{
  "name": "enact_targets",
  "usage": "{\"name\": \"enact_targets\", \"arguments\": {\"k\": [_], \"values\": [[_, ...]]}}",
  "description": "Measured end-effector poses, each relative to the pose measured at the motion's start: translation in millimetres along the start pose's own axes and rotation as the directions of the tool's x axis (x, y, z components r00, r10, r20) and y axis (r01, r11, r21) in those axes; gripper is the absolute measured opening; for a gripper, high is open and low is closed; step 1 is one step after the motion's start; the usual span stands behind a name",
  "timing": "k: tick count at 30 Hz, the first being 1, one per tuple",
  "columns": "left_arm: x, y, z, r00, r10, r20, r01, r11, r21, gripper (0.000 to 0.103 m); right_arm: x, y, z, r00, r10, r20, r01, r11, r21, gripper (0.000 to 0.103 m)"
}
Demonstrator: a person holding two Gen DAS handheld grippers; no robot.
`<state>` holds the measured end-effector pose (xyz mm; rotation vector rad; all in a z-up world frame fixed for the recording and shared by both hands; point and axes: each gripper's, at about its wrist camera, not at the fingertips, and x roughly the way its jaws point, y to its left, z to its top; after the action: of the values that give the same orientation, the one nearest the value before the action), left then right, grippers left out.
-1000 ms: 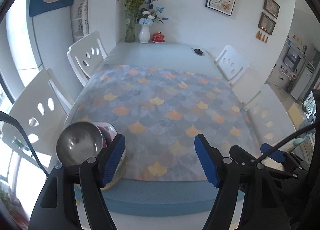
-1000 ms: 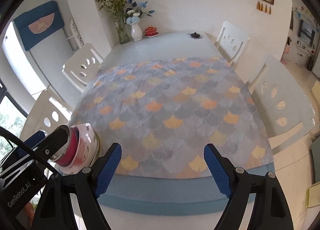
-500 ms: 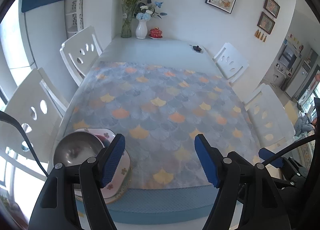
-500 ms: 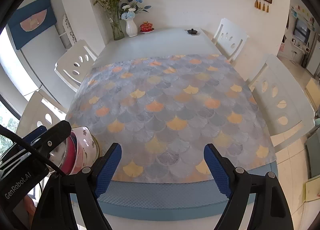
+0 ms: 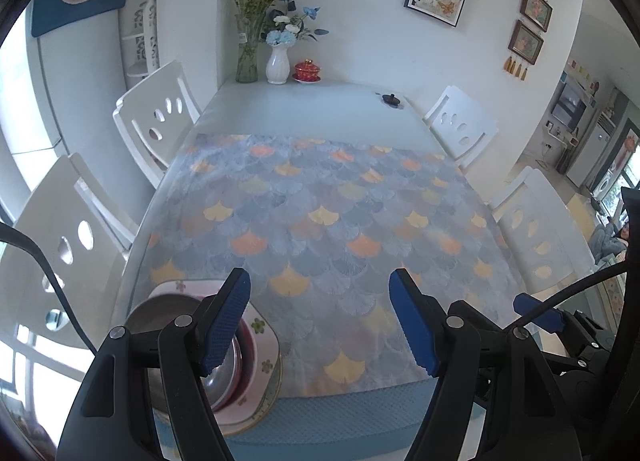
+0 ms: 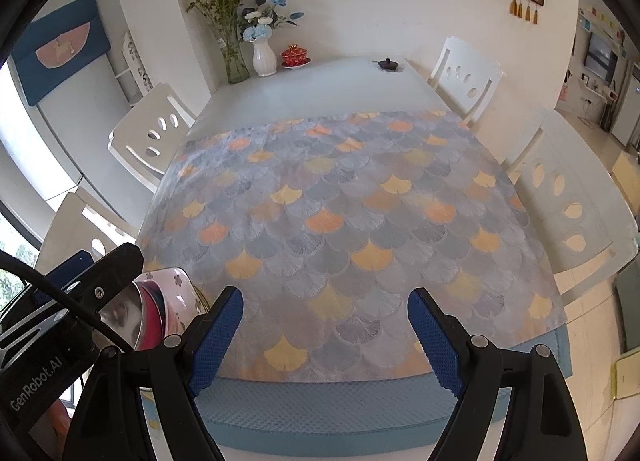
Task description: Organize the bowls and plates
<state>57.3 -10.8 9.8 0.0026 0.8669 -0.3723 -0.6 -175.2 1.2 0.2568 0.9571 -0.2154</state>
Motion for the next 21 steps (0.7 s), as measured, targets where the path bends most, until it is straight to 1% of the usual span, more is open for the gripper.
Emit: {"name": "enact_targets", "arguments": {"k": [3, 5, 7, 12, 15, 18, 21], "values": [[5.3, 1.2, 4.9, 1.0, -0.002, 0.004, 0.002, 1.0, 0.015, 0.07, 1.6, 2.4, 2.6, 1.0, -0.028, 0.013, 0.028, 1.0, 0.009, 0.083], [8.9, 2.2, 6.9, 1.0, 0.009, -0.007, -0.009, 1.0, 0.013, 0.07, 0.1, 8.4, 4.4, 0.995, -0.087, 0.04, 0.088, 0.996, -0.012, 0.083], [12.3, 4.3, 10.4, 1.0, 0.014, -0.027, -0.014, 1.0, -0.005, 0.07, -1.6, 13.0, 4.4, 0.991, -0.119, 0.056, 0.12, 0.992, -0.027, 0.083], [20.6, 1.2, 14.2, 1.0, -0.001, -0.028, 0.001, 1.0, -0.023, 0.07, -6.9, 11.3, -3.0, 0.988, -0.14, 0.059, 0.141, 0.99, -0.014, 0.083], [20.2, -3.5, 12.2, 0.998, -0.051, -0.027, 0.05, 0.998, -0.035, 0.07, -4.3, 5.1, -2.5, 0.988, -0.147, 0.044, 0.148, 0.989, -0.02, 0.083], [10.0, -9.1, 11.8, 0.999, -0.029, 0.018, 0.029, 0.999, -0.038, 0.07, -2.3, -4.2, 4.1, 0.992, -0.118, 0.041, 0.118, 0.993, -0.004, 0.083], [2.9, -17.1, 11.0, 0.998, 0.036, 0.05, -0.033, 0.998, -0.056, 0.07, -7.8, -7.2, 8.8, 0.987, -0.136, 0.086, 0.141, 0.989, -0.051, 0.083]]}}
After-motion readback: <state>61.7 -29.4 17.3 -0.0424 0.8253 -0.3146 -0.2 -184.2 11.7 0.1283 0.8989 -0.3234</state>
